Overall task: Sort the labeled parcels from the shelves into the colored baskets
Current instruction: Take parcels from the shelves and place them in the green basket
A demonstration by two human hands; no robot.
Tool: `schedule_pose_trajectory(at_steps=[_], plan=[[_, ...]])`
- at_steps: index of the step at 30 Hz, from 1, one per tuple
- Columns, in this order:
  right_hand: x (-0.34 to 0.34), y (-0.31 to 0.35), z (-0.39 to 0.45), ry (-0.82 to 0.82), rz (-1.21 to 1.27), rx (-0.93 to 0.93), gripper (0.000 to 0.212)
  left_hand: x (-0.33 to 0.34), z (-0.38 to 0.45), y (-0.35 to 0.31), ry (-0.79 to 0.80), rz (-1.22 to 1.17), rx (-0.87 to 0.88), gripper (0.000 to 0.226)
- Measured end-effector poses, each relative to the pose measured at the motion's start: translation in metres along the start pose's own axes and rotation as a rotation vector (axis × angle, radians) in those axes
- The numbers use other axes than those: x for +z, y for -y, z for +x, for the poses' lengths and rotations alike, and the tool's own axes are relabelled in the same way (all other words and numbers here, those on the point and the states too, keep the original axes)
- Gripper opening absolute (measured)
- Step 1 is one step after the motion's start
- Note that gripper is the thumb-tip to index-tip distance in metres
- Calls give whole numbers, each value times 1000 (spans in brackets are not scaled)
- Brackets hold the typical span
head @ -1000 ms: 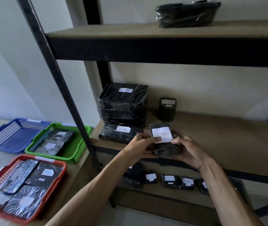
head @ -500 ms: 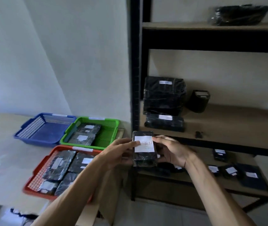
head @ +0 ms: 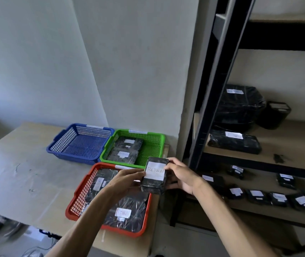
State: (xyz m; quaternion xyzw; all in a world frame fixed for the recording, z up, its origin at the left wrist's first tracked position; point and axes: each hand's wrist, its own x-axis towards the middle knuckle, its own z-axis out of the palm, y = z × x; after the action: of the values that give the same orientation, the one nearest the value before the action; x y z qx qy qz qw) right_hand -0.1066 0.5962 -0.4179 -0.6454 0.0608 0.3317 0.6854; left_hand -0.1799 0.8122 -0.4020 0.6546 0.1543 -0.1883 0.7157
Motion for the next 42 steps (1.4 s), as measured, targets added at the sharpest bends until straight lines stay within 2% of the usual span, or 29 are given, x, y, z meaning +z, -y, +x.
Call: schedule_pose_trajectory(at_steps=[4, 9, 15, 19, 27, 31, 36, 39, 42], plan=[[8, 8, 63, -133, -65, -40, 35, -41, 47, -1, -31, 240, -5, 17], [13, 22, 138, -269, -208, -92, 38, -82, 115, -1, -109, 802, 80, 25], [23, 33, 203, -337, -565, -100, 42, -106, 168, -6, -57, 1047, 110, 53], [28, 25, 243, -278, -649, -14, 51, -124, 203, 5, 81, 1129, 133, 67], [33, 0, 276, -263, -589, 165, 59, -156, 248, 29, 317, 1228, 188, 82], [32, -19, 289, -271, -555, 230, 68, -168, 256, 36, 352, 1265, 187, 89], [35, -35, 302, -315, -791, 259, 59, -171, 258, 46, 375, 1269, 165, 88], [43, -41, 307, -347, -1051, 220, 73, -172, 263, 47, 405, 1283, 152, 90], [45, -45, 305, -333, -1158, 140, 83, -173, 270, 47, 443, 1285, 136, 92]])
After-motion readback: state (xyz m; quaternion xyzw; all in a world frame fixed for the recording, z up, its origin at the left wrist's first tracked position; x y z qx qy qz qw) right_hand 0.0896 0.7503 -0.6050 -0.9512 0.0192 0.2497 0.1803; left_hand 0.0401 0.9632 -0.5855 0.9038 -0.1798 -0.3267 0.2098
